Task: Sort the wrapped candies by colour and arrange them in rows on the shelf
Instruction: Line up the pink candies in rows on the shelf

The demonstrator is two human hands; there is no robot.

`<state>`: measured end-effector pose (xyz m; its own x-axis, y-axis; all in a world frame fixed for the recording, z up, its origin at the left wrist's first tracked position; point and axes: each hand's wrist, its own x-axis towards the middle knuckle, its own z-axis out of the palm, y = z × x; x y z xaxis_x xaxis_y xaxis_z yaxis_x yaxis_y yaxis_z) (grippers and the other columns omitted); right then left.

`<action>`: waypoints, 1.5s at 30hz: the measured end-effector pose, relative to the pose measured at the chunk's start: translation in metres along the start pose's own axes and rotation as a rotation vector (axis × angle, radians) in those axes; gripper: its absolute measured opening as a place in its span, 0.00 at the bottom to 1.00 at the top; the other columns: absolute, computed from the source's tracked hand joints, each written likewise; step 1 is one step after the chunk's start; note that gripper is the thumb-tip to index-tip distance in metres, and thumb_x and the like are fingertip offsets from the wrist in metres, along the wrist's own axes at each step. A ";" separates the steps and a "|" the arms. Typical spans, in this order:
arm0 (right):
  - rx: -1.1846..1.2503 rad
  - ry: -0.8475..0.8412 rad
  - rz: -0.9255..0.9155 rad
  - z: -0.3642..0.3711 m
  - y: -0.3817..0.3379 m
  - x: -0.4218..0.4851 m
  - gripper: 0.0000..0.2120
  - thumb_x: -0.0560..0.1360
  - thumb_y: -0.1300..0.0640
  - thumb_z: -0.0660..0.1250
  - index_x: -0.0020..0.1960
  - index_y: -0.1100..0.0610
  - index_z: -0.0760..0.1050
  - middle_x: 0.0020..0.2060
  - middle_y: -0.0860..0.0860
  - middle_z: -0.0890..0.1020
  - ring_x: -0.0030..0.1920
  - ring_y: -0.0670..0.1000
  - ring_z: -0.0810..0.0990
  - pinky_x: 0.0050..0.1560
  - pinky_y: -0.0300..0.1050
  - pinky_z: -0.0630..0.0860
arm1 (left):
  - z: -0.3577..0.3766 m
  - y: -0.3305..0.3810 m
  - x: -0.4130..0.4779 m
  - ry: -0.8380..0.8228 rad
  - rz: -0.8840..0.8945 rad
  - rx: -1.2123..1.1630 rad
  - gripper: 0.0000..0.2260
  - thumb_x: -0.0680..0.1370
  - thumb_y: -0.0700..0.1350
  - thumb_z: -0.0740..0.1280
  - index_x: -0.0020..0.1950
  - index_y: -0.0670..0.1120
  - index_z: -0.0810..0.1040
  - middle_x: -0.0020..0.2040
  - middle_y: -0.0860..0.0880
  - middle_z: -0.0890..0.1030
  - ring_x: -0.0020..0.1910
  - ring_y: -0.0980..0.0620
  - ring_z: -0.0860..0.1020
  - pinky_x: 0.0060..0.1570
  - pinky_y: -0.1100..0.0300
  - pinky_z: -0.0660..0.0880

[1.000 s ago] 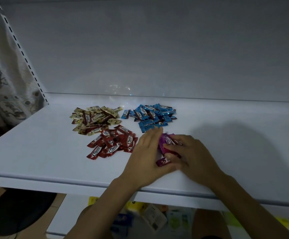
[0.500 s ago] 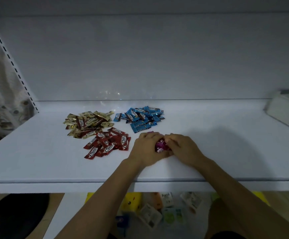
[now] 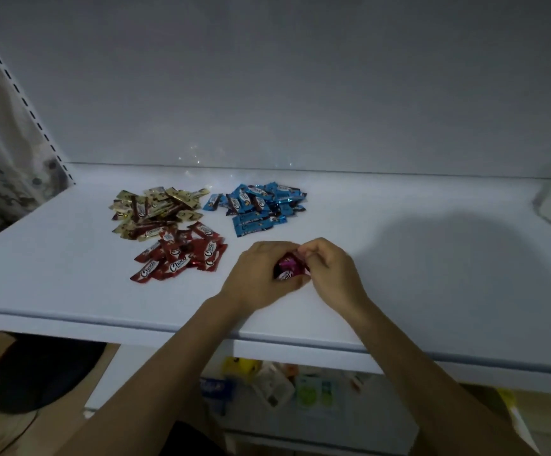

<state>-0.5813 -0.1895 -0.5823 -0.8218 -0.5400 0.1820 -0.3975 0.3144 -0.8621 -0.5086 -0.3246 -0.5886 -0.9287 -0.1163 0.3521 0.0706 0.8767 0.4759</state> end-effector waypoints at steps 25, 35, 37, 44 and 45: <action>0.182 -0.115 -0.122 -0.091 0.042 0.041 0.18 0.75 0.62 0.67 0.64 0.54 0.72 0.50 0.45 0.81 0.48 0.40 0.80 0.53 0.34 0.75 | 0.048 0.058 0.082 0.302 -0.322 -0.492 0.03 0.73 0.36 0.67 0.40 0.37 0.79 0.32 0.44 0.80 0.30 0.56 0.76 0.31 0.64 0.73; 0.278 0.015 -0.075 -0.100 0.049 0.028 0.05 0.80 0.59 0.61 0.47 0.58 0.74 0.35 0.51 0.84 0.29 0.50 0.82 0.31 0.36 0.76 | 0.054 0.066 0.076 0.196 -0.248 -0.646 0.08 0.76 0.38 0.68 0.40 0.49 0.81 0.34 0.51 0.80 0.33 0.56 0.76 0.37 0.63 0.72; 0.346 0.053 -0.028 -0.103 0.049 0.028 0.08 0.80 0.60 0.61 0.44 0.58 0.76 0.29 0.52 0.82 0.25 0.51 0.78 0.27 0.38 0.74 | 0.053 0.068 0.076 0.172 -0.250 -0.609 0.06 0.76 0.39 0.69 0.41 0.47 0.81 0.33 0.47 0.79 0.33 0.53 0.75 0.37 0.59 0.72; 0.418 0.142 0.038 -0.116 0.045 0.029 0.06 0.78 0.61 0.63 0.46 0.56 0.79 0.31 0.51 0.82 0.28 0.49 0.77 0.30 0.38 0.73 | 0.051 0.079 0.076 0.127 -0.337 -0.573 0.08 0.75 0.38 0.69 0.43 0.52 0.81 0.35 0.47 0.83 0.31 0.53 0.80 0.34 0.58 0.79; 0.311 0.154 0.005 -0.122 0.049 0.032 0.07 0.76 0.63 0.65 0.44 0.54 0.79 0.33 0.49 0.82 0.30 0.48 0.78 0.33 0.39 0.73 | 0.051 0.083 0.075 0.106 -0.369 -0.607 0.07 0.76 0.39 0.69 0.44 0.51 0.80 0.37 0.44 0.83 0.32 0.51 0.81 0.34 0.57 0.80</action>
<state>-0.6772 -0.0967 -0.5614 -0.8849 -0.4075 0.2258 -0.2688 0.0508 -0.9619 -0.5909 -0.2371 -0.5635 -0.8929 -0.4269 0.1432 -0.0227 0.3603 0.9326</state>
